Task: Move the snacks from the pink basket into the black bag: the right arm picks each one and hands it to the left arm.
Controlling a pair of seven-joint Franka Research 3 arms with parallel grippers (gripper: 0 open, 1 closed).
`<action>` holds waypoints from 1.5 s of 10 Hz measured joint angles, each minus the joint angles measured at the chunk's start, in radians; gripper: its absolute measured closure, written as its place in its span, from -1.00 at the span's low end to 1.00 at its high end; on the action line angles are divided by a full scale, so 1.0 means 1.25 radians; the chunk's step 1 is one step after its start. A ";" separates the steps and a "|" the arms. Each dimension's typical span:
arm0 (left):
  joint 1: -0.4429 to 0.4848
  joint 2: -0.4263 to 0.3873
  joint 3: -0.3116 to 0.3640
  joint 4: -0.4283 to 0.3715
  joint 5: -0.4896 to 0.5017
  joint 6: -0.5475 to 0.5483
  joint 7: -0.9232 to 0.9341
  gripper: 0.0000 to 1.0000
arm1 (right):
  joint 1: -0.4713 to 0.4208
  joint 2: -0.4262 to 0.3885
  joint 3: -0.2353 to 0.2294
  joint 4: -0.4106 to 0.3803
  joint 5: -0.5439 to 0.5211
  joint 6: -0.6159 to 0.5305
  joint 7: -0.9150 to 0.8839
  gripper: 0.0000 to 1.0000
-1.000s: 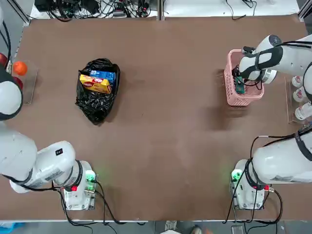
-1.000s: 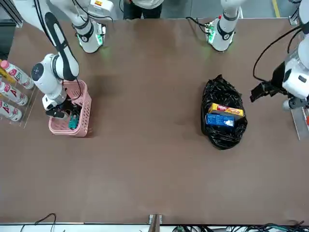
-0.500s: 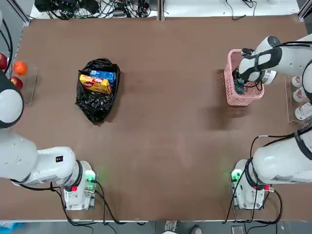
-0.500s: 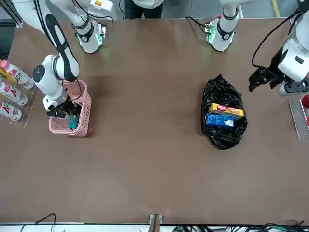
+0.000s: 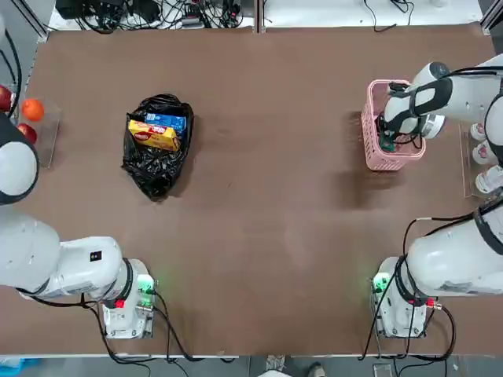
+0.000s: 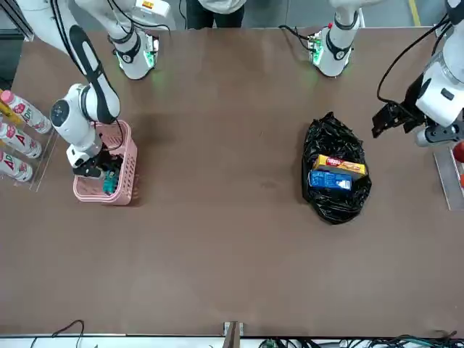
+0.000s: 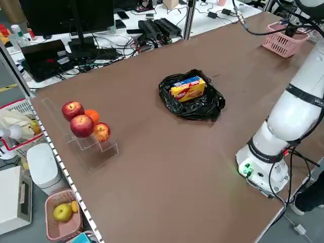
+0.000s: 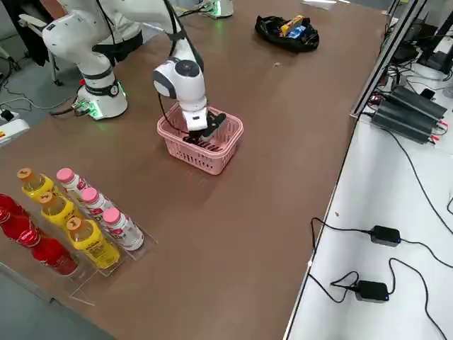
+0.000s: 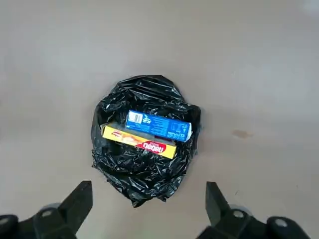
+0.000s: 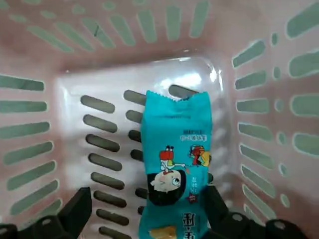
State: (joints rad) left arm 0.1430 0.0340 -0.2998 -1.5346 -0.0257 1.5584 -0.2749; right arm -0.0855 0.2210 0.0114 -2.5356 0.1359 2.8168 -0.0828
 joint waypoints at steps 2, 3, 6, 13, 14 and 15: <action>-0.005 0.009 -0.002 0.000 -0.001 0.000 -0.023 -1.00 | -0.001 0.002 -0.003 0.000 -0.003 0.000 -0.005 -1.00; -0.008 0.013 -0.003 0.000 -0.005 0.000 -0.033 -1.00 | -0.002 0.004 -0.006 0.000 -0.005 0.000 -0.006 -1.00; -0.009 0.016 -0.002 0.000 -0.012 0.000 -0.035 -1.00 | -0.005 0.009 -0.007 0.000 -0.013 0.000 -0.009 -1.00; -0.003 0.016 0.004 0.006 -0.012 0.000 -0.035 -1.00 | -0.005 0.018 -0.006 0.000 -0.016 0.002 -0.017 -0.91; -0.002 0.016 0.004 0.007 -0.012 0.000 -0.034 -1.00 | -0.005 0.019 -0.006 0.000 -0.017 0.002 -0.017 -0.89; 0.000 0.016 0.005 0.007 -0.012 0.000 -0.033 -1.00 | -0.005 0.020 -0.006 0.000 -0.017 0.002 -0.018 -0.88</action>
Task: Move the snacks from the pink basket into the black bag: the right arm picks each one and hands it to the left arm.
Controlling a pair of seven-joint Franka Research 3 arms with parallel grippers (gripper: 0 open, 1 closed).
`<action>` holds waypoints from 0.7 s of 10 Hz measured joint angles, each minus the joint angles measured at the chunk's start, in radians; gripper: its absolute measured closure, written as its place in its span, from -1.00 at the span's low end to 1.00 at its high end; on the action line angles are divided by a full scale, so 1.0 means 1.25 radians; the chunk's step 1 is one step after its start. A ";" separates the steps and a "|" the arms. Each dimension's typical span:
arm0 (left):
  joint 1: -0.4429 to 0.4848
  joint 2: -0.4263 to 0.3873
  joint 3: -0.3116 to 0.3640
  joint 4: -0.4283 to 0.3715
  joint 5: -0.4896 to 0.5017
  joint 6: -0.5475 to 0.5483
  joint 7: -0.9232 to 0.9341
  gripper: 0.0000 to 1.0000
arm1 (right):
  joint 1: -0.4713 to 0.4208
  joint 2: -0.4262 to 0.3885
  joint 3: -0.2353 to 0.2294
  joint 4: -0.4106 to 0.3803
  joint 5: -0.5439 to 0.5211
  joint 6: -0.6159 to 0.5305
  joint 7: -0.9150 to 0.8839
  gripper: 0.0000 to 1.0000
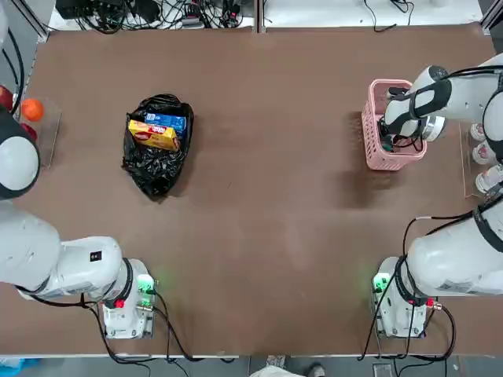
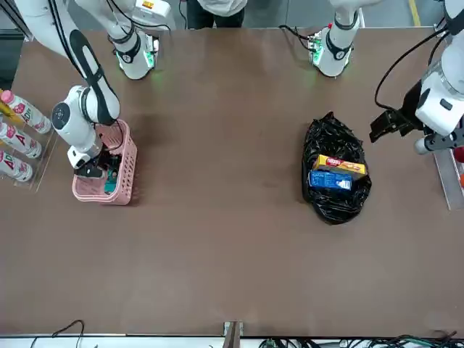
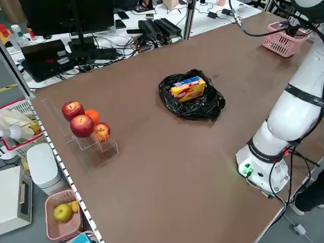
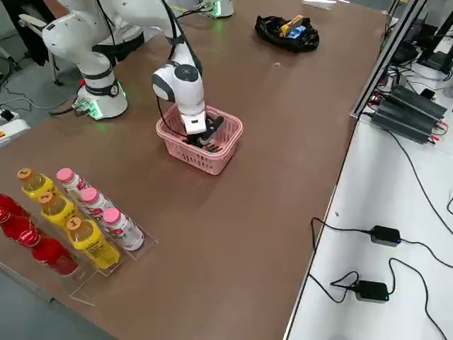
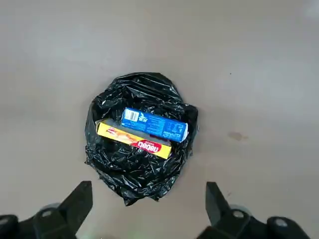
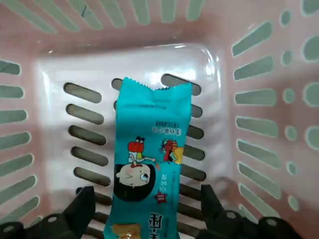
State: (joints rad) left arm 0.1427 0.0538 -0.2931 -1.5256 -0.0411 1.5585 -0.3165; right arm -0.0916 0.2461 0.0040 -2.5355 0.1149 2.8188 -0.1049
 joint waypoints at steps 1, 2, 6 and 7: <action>0.003 0.000 0.001 0.000 0.000 0.000 0.000 -1.00 | 0.000 0.001 0.000 0.000 0.000 0.000 0.000 -0.85; 0.006 0.000 0.001 0.000 0.000 0.000 0.000 -1.00 | 0.000 0.003 0.000 0.000 0.000 0.003 -0.001 -0.81; 0.016 0.000 0.002 0.000 -0.002 0.000 0.001 -1.00 | 0.000 0.018 0.000 0.001 -0.003 0.017 -0.001 -0.53; 0.016 0.000 0.002 0.000 -0.002 0.000 0.001 -1.00 | 0.000 0.018 0.000 0.001 -0.003 0.018 -0.002 -0.38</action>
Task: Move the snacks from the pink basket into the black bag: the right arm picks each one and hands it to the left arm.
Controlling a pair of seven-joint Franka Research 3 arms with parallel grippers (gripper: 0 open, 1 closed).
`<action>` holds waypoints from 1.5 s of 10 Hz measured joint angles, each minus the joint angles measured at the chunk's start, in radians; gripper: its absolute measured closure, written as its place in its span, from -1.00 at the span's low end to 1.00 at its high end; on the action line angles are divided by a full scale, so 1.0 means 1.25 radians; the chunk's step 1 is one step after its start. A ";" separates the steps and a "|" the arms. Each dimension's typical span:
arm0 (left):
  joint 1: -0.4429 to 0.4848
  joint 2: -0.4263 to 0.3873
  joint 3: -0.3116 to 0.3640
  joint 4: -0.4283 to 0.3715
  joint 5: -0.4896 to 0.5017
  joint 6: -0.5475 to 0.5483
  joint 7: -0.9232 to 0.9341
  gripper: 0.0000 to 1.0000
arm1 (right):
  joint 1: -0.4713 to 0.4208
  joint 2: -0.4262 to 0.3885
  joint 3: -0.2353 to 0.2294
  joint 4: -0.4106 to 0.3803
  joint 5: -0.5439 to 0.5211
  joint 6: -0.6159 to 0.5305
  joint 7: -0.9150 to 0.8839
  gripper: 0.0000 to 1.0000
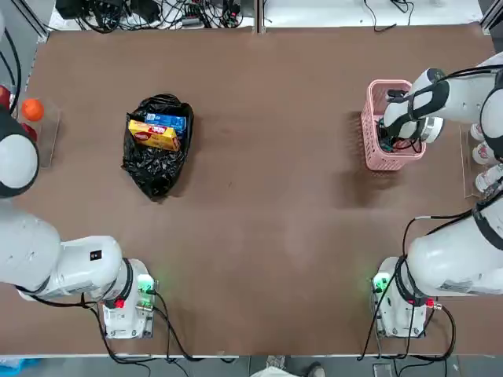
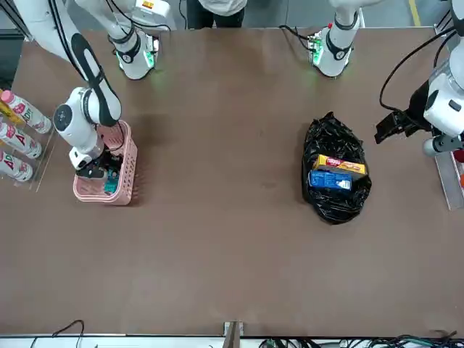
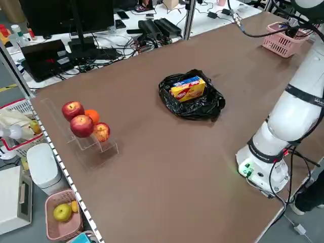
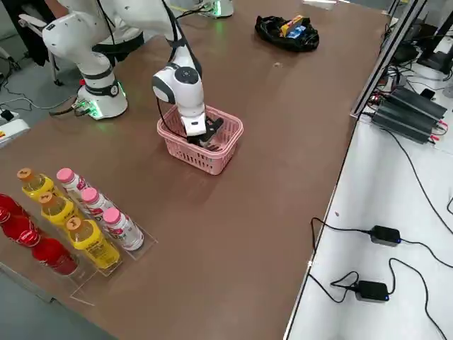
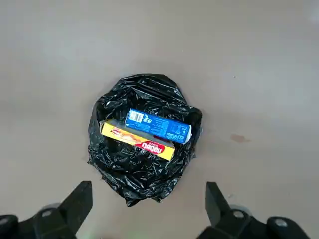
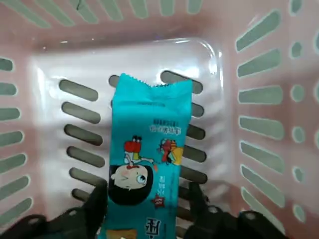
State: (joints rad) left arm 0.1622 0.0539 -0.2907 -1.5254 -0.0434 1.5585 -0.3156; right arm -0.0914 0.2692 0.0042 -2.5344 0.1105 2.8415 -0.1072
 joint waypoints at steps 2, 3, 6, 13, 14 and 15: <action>0.000 0.000 0.000 0.000 0.000 0.000 0.000 -1.00 | 0.000 0.000 0.000 0.000 -0.001 0.000 -0.002 -0.17; 0.000 0.000 0.000 0.000 0.000 0.000 0.000 -1.00 | 0.001 0.000 0.000 0.000 -0.002 0.000 -0.003 -0.07; 0.000 0.000 0.000 0.002 0.000 0.000 -0.002 -1.00 | 0.001 0.000 0.000 0.001 -0.005 -0.005 -0.007 0.17; 0.043 -0.001 0.001 0.006 -0.010 0.000 -0.004 -1.00 | 0.011 -0.080 0.001 0.059 -0.017 -0.254 -0.015 0.26; 0.043 -0.001 0.001 0.007 -0.012 0.000 -0.004 -1.00 | 0.011 -0.097 0.002 0.081 -0.028 -0.318 -0.015 0.26; 0.043 -0.001 0.001 0.011 -0.016 0.000 -0.004 -1.00 | 0.011 -0.109 0.002 0.107 -0.043 -0.380 -0.016 0.26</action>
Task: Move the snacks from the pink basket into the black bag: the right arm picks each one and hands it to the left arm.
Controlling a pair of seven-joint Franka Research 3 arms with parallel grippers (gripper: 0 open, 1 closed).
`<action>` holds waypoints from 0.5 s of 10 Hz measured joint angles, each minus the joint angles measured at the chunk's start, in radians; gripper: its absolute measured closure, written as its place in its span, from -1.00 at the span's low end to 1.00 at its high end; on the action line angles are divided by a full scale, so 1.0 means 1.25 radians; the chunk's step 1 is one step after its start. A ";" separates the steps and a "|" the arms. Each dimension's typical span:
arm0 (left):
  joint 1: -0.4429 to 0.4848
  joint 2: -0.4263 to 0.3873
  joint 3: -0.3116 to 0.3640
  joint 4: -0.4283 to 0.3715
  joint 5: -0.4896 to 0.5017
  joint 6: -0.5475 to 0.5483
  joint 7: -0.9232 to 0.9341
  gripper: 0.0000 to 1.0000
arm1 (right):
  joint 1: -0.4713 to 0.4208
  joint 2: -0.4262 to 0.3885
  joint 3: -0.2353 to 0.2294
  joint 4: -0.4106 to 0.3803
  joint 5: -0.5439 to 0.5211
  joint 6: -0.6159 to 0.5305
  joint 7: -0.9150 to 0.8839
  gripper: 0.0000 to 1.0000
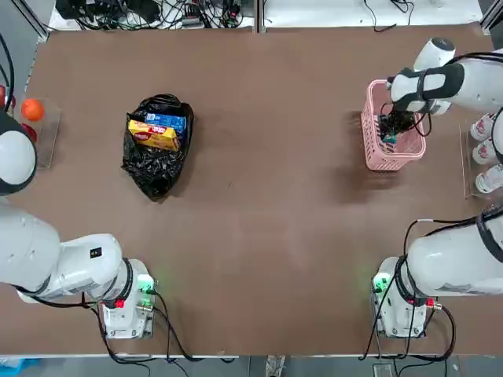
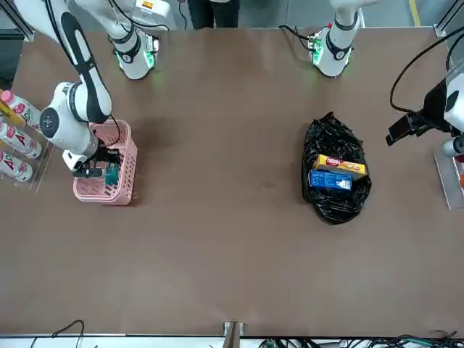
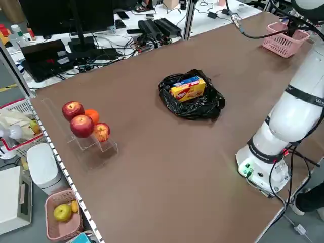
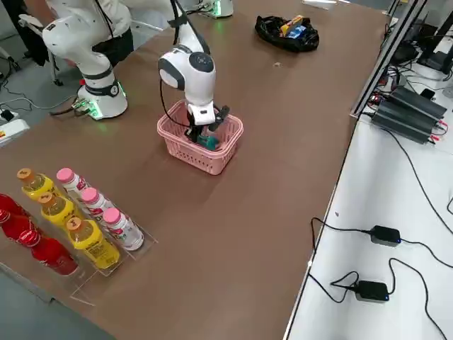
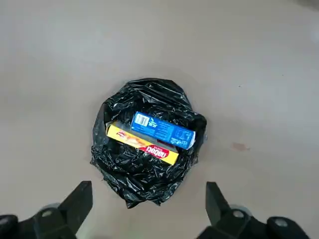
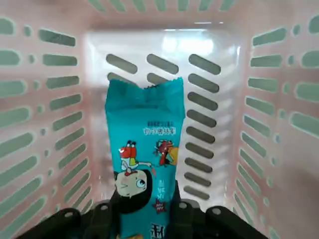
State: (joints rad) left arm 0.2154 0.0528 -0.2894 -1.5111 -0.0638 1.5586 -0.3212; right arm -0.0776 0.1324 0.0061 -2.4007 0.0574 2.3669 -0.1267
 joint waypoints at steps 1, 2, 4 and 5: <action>0.000 0.000 0.000 0.006 -0.003 0.000 0.000 -1.00 | 0.000 -0.007 0.000 0.028 -0.017 -0.060 0.000 0.26; 0.000 0.000 0.000 0.010 -0.004 -0.004 -0.001 -1.00 | 0.000 -0.011 0.000 0.056 -0.032 -0.118 0.000 0.26; -0.001 0.000 -0.004 0.011 -0.009 -0.010 -0.027 -1.00 | 0.000 -0.020 0.003 0.115 -0.049 -0.233 0.000 0.26; -0.002 0.000 -0.005 0.011 -0.032 -0.011 -0.037 -1.00 | 0.001 -0.024 0.007 0.148 -0.050 -0.288 -0.002 0.26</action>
State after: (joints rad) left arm 0.2132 0.0525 -0.2955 -1.4968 -0.1037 1.5453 -0.3677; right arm -0.0766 0.1019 0.0151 -2.2155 -0.0050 2.0068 -0.1291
